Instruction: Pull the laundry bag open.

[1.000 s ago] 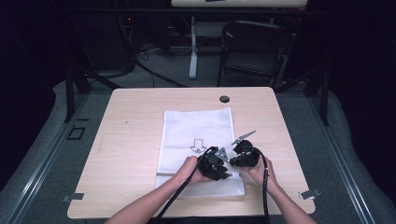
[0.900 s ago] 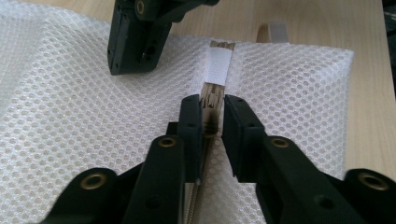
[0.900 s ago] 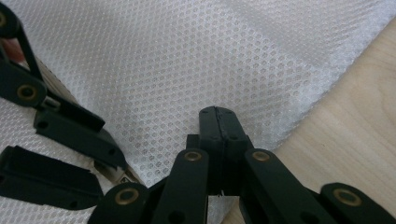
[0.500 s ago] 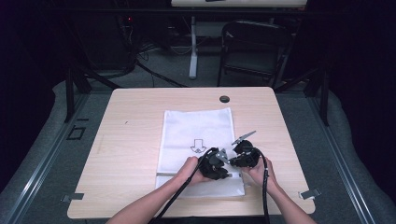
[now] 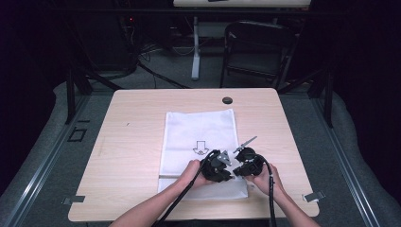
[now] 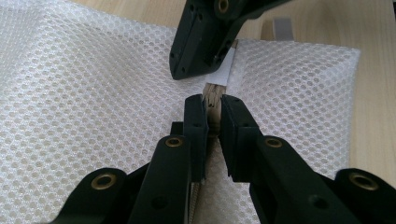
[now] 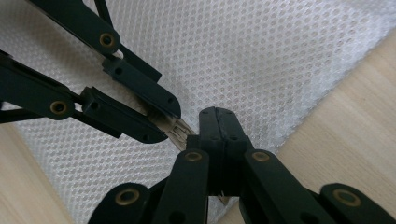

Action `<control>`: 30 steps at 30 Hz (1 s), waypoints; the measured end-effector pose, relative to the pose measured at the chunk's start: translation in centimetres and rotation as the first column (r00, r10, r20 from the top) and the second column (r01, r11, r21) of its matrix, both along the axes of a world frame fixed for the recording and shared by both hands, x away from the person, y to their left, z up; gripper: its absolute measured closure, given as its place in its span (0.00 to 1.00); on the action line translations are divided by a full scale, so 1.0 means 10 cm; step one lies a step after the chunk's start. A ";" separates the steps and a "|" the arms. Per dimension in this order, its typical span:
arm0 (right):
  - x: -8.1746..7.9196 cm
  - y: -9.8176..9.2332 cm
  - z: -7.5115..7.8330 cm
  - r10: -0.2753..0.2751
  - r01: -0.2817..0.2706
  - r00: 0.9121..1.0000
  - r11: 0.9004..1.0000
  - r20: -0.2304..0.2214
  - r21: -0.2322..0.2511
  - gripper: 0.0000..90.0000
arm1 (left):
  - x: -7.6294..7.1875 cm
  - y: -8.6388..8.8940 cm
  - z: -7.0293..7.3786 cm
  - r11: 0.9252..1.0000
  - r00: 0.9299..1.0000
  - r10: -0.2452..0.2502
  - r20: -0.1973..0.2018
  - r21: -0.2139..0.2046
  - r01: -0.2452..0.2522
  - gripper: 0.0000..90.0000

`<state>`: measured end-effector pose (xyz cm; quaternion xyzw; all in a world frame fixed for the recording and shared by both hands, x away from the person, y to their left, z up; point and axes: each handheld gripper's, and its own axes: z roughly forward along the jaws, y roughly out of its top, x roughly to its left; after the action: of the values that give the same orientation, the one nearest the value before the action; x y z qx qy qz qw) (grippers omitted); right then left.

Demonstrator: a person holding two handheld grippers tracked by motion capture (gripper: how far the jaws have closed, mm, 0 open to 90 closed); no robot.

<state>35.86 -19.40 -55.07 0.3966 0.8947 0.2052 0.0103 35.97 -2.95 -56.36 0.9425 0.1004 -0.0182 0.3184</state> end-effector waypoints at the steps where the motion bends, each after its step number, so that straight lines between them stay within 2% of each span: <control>1: 0.00 0.00 0.00 0.008 -0.008 1.000 1.000 0.004 -0.005 1.00 | 0.00 0.00 0.00 1.000 1.000 -0.001 0.002 0.003 0.001 0.90; 5: -0.03 0.02 -0.02 -0.009 0.009 1.000 1.000 0.024 0.014 1.00 | -0.01 0.00 0.01 1.000 1.000 0.003 0.009 0.015 -0.003 0.90; 6: -0.02 0.01 -0.01 0.004 -0.004 1.000 1.000 0.018 0.001 1.00 | -0.01 0.00 0.02 1.000 1.000 0.005 0.012 0.025 -0.005 0.90; 7: -0.02 0.00 -0.01 0.008 -0.008 1.000 1.000 0.013 -0.003 1.00 | -0.01 0.01 0.01 1.000 1.000 0.006 0.008 0.016 -0.006 0.90; 8: -0.02 -0.01 -0.03 -0.006 0.006 1.000 1.000 0.016 0.025 1.00 | -0.01 0.01 0.02 1.000 1.000 0.006 0.008 0.016 -0.006 0.90; 9: -0.02 -0.02 -0.03 -0.007 0.006 1.000 1.000 0.015 0.029 1.00 | -0.02 0.01 0.02 1.000 1.000 0.007 0.008 0.016 -0.007 0.90; 18: -0.02 -0.02 -0.03 0.000 0.000 1.000 1.000 0.020 0.024 1.00 | -0.01 0.01 0.02 1.000 1.000 0.014 -0.002 0.014 -0.014 0.90; 19: -0.03 -0.01 -0.04 -0.020 0.019 0.999 0.999 0.027 0.041 1.00 | -0.01 0.01 0.02 1.000 1.000 0.015 -0.005 0.015 -0.015 0.90; 20: -0.02 -0.02 -0.03 -0.004 0.003 1.000 1.000 0.018 0.024 1.00 | -0.01 0.01 0.01 1.000 1.000 0.014 -0.010 0.012 -0.014 0.90; 22: 0.01 -0.06 -0.03 -0.026 0.027 1.000 0.998 -0.015 0.056 1.00 | -0.01 0.01 0.01 1.000 1.000 0.012 -0.011 0.011 -0.012 0.90; 23: 0.02 -0.09 -0.02 -0.038 0.041 0.998 0.997 -0.039 0.063 1.00 | -0.01 0.01 0.02 1.000 1.000 0.011 0.001 0.023 -0.011 0.90; 24: 0.02 -0.13 0.02 -0.058 0.063 0.997 0.994 -0.054 0.088 1.00 | -0.01 0.01 0.02 1.000 1.000 0.012 -0.001 0.019 -0.012 0.90; 25: 0.01 -0.17 0.05 -0.052 0.062 0.995 0.990 -0.085 0.126 1.00 | 0.00 0.00 0.01 1.000 1.000 0.011 -0.003 0.013 -0.011 0.90; 27: -0.03 -0.17 0.04 -0.066 0.083 0.991 0.985 -0.120 0.150 1.00 | 0.00 -0.02 0.01 1.000 1.000 0.014 -0.011 0.016 -0.014 0.90; 28: -0.04 -0.15 0.02 -0.065 0.081 0.990 0.988 -0.124 0.132 1.00 | 0.00 -0.02 0.01 1.000 1.000 0.008 -0.007 0.021 -0.008 0.90; 29: -0.04 -0.13 0.00 -0.068 0.086 0.989 0.987 -0.130 0.139 1.00 | 0.00 -0.02 0.02 1.000 1.000 0.007 0.000 0.031 -0.007 0.90; 30: -0.03 -0.13 -0.01 -0.056 0.067 0.991 0.994 -0.123 0.085 1.00 | 0.00 -0.02 0.02 1.000 1.000 0.010 -0.001 0.030 -0.010 0.90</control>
<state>35.52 -20.71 -55.17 0.4357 0.8710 0.2202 -0.0550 35.96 -3.18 -56.13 0.9466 0.1053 -0.0157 0.3043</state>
